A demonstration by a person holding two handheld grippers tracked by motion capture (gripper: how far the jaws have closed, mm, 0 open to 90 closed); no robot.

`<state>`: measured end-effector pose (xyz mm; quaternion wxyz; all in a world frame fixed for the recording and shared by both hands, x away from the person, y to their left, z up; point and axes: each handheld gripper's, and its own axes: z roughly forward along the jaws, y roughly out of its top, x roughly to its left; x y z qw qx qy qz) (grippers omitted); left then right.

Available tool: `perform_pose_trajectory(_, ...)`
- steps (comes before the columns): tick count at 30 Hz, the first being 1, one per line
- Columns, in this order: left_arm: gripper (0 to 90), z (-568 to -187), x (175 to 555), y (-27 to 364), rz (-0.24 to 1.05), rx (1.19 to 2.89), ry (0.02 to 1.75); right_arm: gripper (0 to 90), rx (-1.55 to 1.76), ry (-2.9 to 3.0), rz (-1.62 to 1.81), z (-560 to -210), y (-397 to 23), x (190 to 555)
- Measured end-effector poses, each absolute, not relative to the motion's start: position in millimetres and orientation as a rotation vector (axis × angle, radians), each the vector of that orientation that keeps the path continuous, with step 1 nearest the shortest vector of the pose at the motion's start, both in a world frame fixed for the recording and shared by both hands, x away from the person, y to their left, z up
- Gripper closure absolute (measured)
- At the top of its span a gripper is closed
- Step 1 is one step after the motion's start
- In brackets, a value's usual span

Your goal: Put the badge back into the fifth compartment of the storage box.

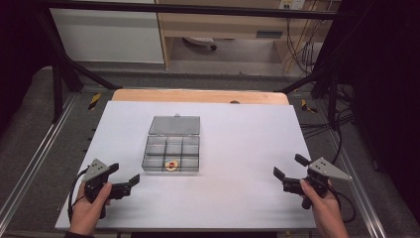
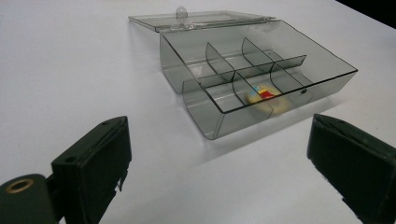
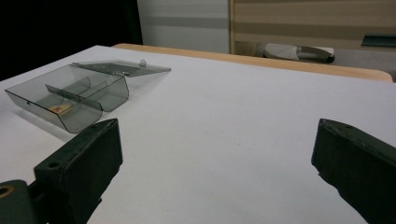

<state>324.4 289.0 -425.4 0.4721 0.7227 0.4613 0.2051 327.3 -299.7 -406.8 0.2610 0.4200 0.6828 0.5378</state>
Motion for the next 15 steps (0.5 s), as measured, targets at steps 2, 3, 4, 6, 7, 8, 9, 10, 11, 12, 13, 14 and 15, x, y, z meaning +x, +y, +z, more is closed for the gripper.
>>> perform_pose_trajectory(2,6.7,-425.3,324.4,289.4,0.504,1.770,1.129,2.5,1.147,1.860,1.453,-409.4,-298.4,327.5)
perform_pose_trajectory(3,6.7,-425.3,324.4,289.4,0.504,1.770,1.129,2.5,1.147,1.863,1.456,-410.7,-297.9,327.8)
perform_pose_trajectory(4,6.7,-425.2,324.4,289.4,0.504,1.770,1.129,2.5,1.151,1.867,1.460,-411.7,-297.4,327.8)
perform_pose_trajectory(6,6.7,-425.2,324.4,289.0,0.503,1.769,1.129,2.5,1.157,1.875,1.463,-414.2,-296.5,328.0)
perform_pose_trajectory(7,6.7,-425.2,324.4,288.9,0.503,1.770,1.128,2.5,1.157,1.879,1.462,-415.6,-296.0,328.3)
perform_pose_trajectory(8,6.7,-425.2,324.4,288.9,0.503,1.770,1.128,2.5,1.160,1.883,1.461,-417.1,-295.4,328.6)
perform_pose_trajectory(9,6.7,-425.2,324.4,289.0,0.503,1.769,1.128,2.5,1.162,1.890,1.459,-418.7,-294.7,328.8)
perform_pose_trajectory(10,6.7,-425.2,324.4,289.0,0.503,1.768,1.127,2.5,1.164,1.897,1.455,-420.1,-294.0,329.1)
perform_pose_trajectory(11,6.7,-425.1,324.3,289.1,0.503,1.768,1.127,2.5,1.170,1.902,1.454,-421.3,-293.1,329.2)
perform_pose_trajectory(12,6.7,-425.1,324.3,289.1,0.503,1.768,1.127,2.5,1.166,1.908,1.450,-422.7,-292.8,329.7)
perform_pose_trajectory(13,6.7,-425.2,324.4,289.0,0.503,1.769,1.127,2.5,1.167,1.911,1.447,-424.1,-291.9,330.1)
perform_pose_trajectory(14,6.7,-425.2,324.4,288.8,0.504,1.771,1.126,2.5,1.169,1.919,1.444,-425.6,-291.0,330.3)
perform_pose_trajectory(15,6.7,-425.3,324.4,288.5,0.503,1.770,1.126,2.5,1.170,1.926,1.441,-427.1,-290.0,330.6)
